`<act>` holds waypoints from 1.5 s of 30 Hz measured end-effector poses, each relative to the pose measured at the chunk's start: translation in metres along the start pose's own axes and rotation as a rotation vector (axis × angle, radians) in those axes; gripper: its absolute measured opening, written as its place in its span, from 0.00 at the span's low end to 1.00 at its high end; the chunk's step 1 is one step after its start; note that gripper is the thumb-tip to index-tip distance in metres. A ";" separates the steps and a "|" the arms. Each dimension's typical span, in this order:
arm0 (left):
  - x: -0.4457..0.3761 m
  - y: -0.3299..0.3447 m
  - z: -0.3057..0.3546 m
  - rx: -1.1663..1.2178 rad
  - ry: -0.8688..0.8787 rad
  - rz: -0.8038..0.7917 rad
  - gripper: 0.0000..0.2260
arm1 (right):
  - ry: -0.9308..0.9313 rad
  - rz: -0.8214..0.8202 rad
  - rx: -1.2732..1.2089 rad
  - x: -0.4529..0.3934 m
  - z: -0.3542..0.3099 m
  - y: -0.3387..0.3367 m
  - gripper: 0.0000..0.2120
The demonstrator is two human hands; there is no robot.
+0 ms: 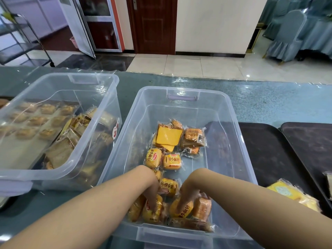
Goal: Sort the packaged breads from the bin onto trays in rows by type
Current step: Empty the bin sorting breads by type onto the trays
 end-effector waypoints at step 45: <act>0.197 -0.142 0.170 0.771 0.159 1.615 0.22 | -0.457 1.614 -0.860 0.232 0.302 0.069 0.18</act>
Point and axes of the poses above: each hand's wrist, its own x-axis away from the middle knuckle, its own y-axis out of the palm, z = x × y, the point moved 6 cm from there along -x, towards the middle knuckle, and after that the axes turned 3 degrees about -y, right-handed, at the moved point
